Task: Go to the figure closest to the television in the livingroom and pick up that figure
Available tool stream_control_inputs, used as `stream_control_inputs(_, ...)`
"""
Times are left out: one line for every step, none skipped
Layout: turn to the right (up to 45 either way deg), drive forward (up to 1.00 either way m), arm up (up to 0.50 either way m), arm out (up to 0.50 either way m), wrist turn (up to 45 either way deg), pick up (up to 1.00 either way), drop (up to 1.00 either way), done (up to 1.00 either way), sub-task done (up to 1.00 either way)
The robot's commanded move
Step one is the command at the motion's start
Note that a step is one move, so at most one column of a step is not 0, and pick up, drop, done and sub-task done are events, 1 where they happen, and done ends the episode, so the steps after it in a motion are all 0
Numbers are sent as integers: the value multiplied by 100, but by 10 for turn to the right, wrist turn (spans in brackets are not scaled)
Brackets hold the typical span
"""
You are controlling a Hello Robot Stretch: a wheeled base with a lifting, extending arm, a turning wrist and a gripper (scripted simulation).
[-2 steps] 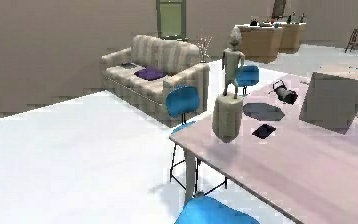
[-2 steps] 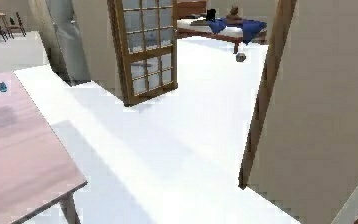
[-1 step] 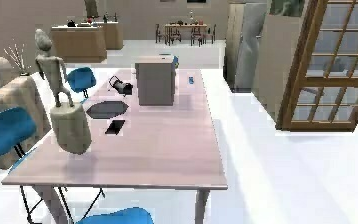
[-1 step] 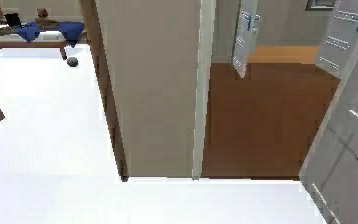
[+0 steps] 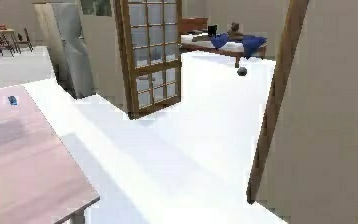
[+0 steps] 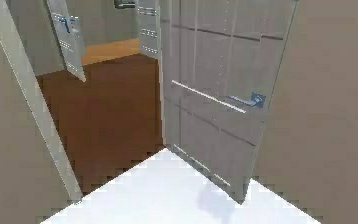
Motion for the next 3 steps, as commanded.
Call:
stream_control_inputs(450, 0, 0, 0, 0, 0, 0, 0, 0)
stream_control_inputs(330, 0, 0, 0, 0, 0, 0, 0, 0)
stream_control_inputs(0, 30, 0, 0, 0, 0, 0, 0, 0)
